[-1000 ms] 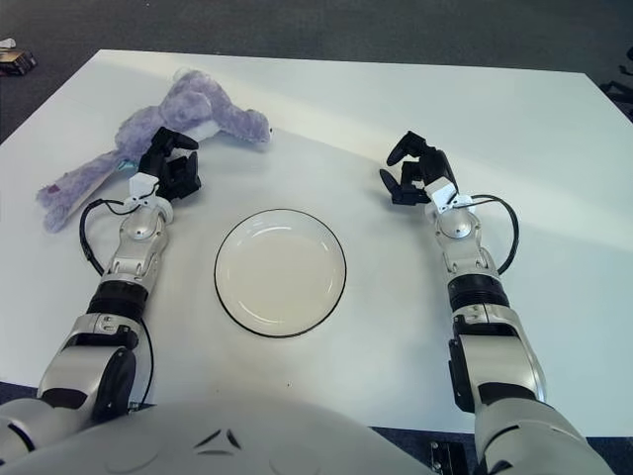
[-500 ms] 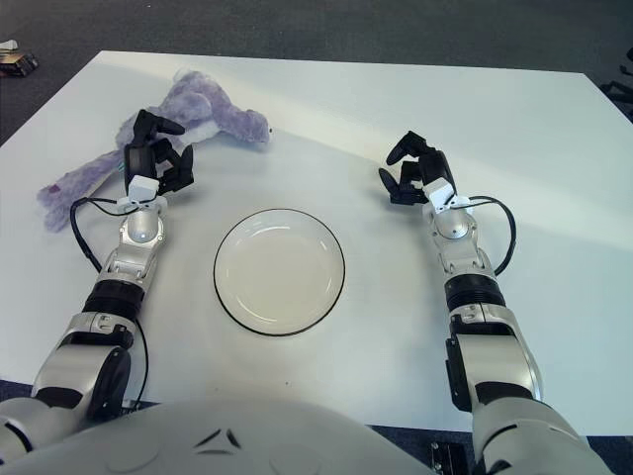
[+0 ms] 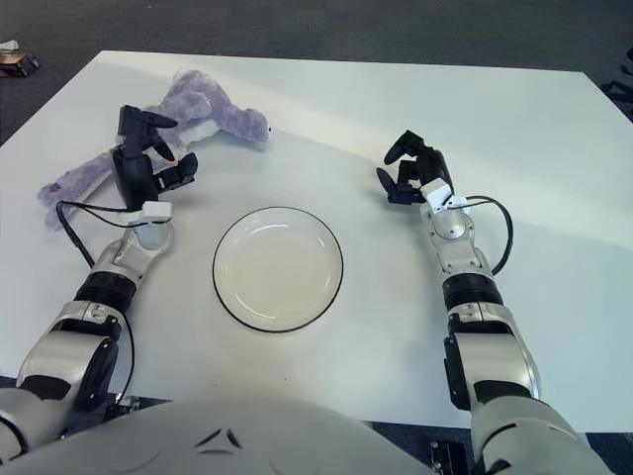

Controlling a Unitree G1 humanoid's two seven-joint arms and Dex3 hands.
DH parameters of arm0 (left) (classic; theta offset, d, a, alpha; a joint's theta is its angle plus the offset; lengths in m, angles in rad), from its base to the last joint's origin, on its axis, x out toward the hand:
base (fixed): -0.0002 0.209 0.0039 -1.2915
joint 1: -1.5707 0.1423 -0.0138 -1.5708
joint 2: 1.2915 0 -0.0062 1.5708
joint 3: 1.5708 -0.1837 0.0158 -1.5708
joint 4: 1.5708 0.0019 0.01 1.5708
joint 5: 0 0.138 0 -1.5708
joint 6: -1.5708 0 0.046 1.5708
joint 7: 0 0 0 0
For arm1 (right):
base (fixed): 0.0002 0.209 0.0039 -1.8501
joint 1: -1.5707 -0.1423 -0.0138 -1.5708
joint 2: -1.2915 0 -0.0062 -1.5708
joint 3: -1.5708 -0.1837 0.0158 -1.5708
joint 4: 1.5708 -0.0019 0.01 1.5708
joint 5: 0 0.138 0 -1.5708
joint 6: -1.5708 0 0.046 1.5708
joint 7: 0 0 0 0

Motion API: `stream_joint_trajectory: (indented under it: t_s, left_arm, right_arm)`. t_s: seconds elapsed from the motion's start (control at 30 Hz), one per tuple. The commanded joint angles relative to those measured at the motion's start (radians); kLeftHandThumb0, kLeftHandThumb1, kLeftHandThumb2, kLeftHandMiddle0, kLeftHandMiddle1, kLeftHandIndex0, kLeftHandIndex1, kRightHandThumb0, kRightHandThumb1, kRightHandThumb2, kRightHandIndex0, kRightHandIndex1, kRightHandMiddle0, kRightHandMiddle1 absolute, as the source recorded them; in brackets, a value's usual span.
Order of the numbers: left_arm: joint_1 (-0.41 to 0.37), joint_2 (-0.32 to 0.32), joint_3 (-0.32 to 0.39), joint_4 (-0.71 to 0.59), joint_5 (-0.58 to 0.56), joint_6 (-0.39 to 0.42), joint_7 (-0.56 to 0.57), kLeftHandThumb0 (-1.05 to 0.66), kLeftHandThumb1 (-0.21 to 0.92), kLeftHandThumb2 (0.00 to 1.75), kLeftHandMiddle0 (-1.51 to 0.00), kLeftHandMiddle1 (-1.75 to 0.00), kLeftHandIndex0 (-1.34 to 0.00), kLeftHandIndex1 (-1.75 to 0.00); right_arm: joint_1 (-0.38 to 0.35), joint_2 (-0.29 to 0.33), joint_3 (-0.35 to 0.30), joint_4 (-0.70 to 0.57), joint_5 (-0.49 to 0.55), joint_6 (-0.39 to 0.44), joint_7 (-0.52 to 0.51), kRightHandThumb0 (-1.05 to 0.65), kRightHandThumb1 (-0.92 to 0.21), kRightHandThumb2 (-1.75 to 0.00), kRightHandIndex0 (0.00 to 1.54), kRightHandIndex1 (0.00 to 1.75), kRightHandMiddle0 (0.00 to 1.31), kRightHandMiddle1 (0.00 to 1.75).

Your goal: Put the doll into the plate.

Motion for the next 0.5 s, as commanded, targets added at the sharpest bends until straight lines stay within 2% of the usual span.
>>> stream_joint_trajectory:
  t_s: [0.0,0.13,0.23,0.33,0.47]
  left_arm:
    - [0.013,0.059,-0.101,0.062,0.193,0.023,0.306,-0.44,0.44,1.16,-1.28,-1.75,-0.51,-1.75]
    - [0.002,0.073,-0.14,0.052,0.243,0.056,0.379,-0.44,0.43,1.17,-1.29,-1.75,-0.52,-1.75]
    - [-0.018,0.103,-0.164,0.033,0.271,0.097,0.385,-0.46,0.39,1.23,-1.27,-1.75,-0.56,-1.75]
    - [0.007,0.149,-0.165,-0.025,0.249,0.131,0.284,-0.46,0.39,1.22,-1.21,-1.75,-0.55,-1.75]
    - [0.087,0.211,-0.131,-0.149,0.188,0.198,0.113,-0.45,0.41,1.2,-1.12,-1.75,-0.54,-1.75]
  right_arm:
    - [0.031,0.037,0.009,0.048,-0.013,0.037,0.003,-0.43,-0.5,-1.08,1.04,1.75,0.47,1.75]
    - [0.03,0.039,0.008,0.047,-0.012,0.041,-0.003,-0.43,-0.49,-1.09,1.03,1.75,0.48,1.75]
    - [0.03,0.044,0.006,0.046,-0.013,0.045,-0.012,-0.43,-0.48,-1.11,1.04,1.75,0.48,1.75]
    - [0.028,0.049,0.005,0.046,-0.012,0.047,-0.017,-0.43,-0.47,-1.12,1.05,1.75,0.49,1.75]
    - [0.026,0.052,0.002,0.048,-0.014,0.046,-0.024,-0.44,-0.46,-1.13,1.06,1.75,0.5,1.75]
